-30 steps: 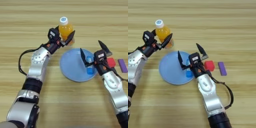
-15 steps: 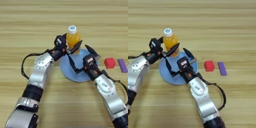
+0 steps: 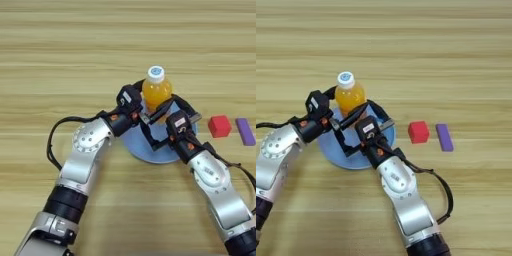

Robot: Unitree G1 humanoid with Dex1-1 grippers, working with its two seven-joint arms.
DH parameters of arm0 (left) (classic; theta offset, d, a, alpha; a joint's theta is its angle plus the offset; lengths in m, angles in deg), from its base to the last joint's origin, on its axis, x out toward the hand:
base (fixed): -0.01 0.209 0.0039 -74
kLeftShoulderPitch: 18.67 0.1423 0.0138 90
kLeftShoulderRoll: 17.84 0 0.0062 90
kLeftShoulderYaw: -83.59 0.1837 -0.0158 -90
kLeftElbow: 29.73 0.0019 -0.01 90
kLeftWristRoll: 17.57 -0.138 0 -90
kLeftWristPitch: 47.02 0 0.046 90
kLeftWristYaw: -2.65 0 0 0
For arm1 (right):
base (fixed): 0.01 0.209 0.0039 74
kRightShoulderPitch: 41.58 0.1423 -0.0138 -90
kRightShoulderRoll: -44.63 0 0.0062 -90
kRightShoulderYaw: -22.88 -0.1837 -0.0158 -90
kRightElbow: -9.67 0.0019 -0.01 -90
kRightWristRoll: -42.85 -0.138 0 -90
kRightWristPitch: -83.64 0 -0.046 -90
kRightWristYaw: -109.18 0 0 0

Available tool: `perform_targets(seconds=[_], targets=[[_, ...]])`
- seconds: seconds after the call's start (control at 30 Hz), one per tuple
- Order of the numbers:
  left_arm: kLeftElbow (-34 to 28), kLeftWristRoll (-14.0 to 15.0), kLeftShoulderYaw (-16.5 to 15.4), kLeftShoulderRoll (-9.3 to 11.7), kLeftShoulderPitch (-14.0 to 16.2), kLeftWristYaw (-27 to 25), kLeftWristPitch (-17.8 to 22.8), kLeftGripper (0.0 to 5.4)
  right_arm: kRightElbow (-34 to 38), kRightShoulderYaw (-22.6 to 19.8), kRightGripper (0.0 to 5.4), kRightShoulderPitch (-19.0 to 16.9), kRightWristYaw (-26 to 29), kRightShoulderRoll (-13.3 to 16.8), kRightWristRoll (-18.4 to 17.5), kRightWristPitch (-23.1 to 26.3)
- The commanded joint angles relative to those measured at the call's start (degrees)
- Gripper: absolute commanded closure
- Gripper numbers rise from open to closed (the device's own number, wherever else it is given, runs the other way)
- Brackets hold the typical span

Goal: Move the objects on the table

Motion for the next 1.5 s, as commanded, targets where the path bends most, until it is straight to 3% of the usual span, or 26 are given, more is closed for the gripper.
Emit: perform_targets(seconds=[0.03, 0.23, 0.67, 1.13, 1.5], targets=[[-0.88, 0.24, 1.06, -0.61, 0.83, -0.27, 0.59, 1.97, 0.07, -0.13, 0.0, 1.05, -0.4, -0.62, 0.23, -0.29], [0.86, -0.11, 1.35, -0.91, 1.08, 0.02, 0.15, 1.97, 0.78, 0.08, 0.0, 0.91, -0.43, -0.85, 0.22, -0.35], [3.02, -0.52, 0.65, -1.21, 0.34, 0.58, -0.53, 1.98, 3.07, 0.61, 1.86, 0.01, 0.75, -1.32, -1.74, 0.1], [4.4, -0.46, 0.18, -1.41, -0.22, 0.87, -1.68, 1.98, 2.71, 0.28, 1.94, 0.16, 0.41, -1.05, -2.42, 0.3], [3.87, 0.06, -0.6, -1.78, -0.56, 1.22, -1.68, 0.82, 2.12, -0.4, 1.96, 0.39, 0.32, -1.15, -2.56, 0.28]])
